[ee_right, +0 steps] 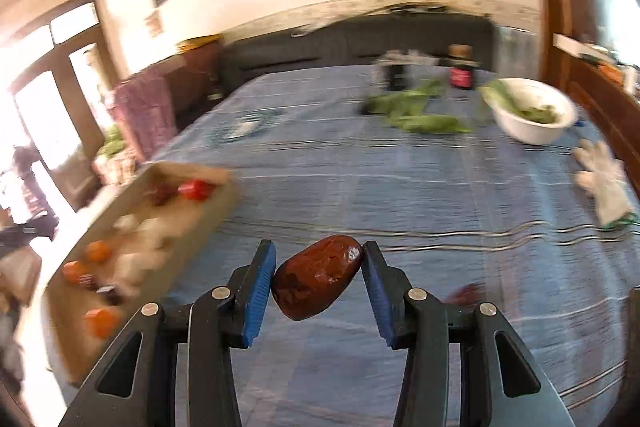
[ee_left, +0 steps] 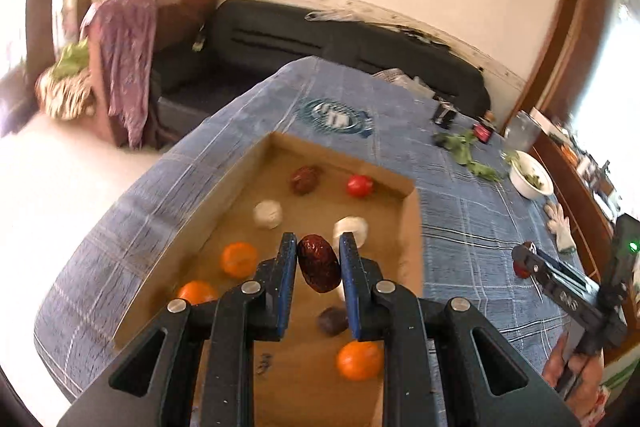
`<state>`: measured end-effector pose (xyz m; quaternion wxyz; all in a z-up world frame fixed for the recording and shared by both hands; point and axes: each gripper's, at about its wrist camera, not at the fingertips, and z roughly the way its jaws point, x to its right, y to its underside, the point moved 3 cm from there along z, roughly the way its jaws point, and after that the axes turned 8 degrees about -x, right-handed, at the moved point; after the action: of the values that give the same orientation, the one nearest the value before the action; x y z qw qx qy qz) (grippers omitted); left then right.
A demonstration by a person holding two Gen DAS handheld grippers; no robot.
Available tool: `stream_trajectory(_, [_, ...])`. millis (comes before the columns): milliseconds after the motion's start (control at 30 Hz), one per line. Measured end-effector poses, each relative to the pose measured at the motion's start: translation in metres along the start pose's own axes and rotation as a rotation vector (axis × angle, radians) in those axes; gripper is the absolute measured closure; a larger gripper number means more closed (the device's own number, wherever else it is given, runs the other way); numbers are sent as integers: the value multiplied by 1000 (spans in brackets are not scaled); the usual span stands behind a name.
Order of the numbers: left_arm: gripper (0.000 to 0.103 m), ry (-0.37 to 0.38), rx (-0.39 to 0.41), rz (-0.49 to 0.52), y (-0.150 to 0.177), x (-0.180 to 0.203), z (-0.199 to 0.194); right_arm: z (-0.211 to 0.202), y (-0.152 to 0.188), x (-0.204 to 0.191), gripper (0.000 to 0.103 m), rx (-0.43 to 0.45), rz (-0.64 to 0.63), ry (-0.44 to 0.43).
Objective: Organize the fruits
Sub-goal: 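Carry both dates over the cardboard tray and open both tools to drop them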
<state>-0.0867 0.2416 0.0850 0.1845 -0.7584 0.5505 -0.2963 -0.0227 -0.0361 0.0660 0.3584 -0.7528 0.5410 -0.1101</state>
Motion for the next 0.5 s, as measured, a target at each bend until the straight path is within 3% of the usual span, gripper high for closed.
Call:
stream_trajectory(233, [82, -1, -9, -4, 12, -15, 4, 14, 7, -90, 54, -49, -151, -77])
stream_trajectory(500, [82, -5, -65, 52, 2, -10, 34, 44, 11, -134, 54, -94, -219, -85])
